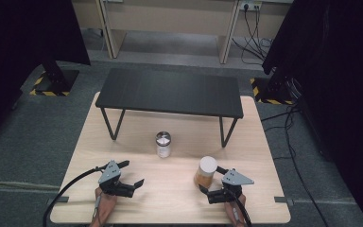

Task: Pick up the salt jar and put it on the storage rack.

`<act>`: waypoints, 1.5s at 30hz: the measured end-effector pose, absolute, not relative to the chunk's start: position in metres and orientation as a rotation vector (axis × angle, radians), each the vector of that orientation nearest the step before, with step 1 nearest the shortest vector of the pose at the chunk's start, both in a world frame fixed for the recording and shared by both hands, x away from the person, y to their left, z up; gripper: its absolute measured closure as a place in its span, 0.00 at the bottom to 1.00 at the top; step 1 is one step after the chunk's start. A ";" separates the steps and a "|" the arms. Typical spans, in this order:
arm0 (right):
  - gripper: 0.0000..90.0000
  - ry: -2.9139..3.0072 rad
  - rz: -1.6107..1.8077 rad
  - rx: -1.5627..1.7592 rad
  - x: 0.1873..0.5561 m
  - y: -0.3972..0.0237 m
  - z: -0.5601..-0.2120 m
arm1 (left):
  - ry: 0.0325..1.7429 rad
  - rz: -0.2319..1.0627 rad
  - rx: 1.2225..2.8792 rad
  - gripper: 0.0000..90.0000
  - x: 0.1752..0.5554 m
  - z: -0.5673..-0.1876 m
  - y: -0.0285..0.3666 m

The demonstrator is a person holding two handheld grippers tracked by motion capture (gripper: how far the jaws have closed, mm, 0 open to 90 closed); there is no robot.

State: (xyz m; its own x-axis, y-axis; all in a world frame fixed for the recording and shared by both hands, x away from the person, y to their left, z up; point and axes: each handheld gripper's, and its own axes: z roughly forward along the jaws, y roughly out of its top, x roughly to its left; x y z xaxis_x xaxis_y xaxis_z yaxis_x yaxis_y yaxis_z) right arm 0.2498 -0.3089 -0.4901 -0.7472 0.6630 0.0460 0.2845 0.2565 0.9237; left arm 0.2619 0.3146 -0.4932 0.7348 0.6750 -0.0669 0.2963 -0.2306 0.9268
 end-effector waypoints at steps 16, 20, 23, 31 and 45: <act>0.02 2.194 1.486 0.846 0.250 -0.309 -0.490 | 0.763 0.405 1.796 0.02 0.263 -0.496 0.318; 0.02 2.196 1.486 0.846 0.251 -0.309 -0.489 | 0.754 0.414 1.781 0.03 0.263 -0.498 0.319; 0.02 2.195 1.490 0.843 0.251 -0.309 -0.490 | 0.787 0.423 1.774 0.04 0.263 -0.496 0.315; 0.02 2.197 1.488 0.835 0.251 -0.309 -0.490 | 0.788 0.405 1.735 0.01 0.265 -0.477 0.314; 0.02 2.187 1.492 0.826 0.249 -0.309 -0.491 | 0.900 0.496 1.816 0.05 0.320 -0.430 0.225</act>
State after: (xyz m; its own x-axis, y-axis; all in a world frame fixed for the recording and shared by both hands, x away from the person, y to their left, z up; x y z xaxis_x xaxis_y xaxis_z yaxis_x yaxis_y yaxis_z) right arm 0.2492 -0.3095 -0.4910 -0.7616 0.6476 0.0263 0.2608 0.2690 0.9272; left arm 0.3200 0.2253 -0.4298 0.6379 0.7672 -0.0662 0.3533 -0.2152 0.9104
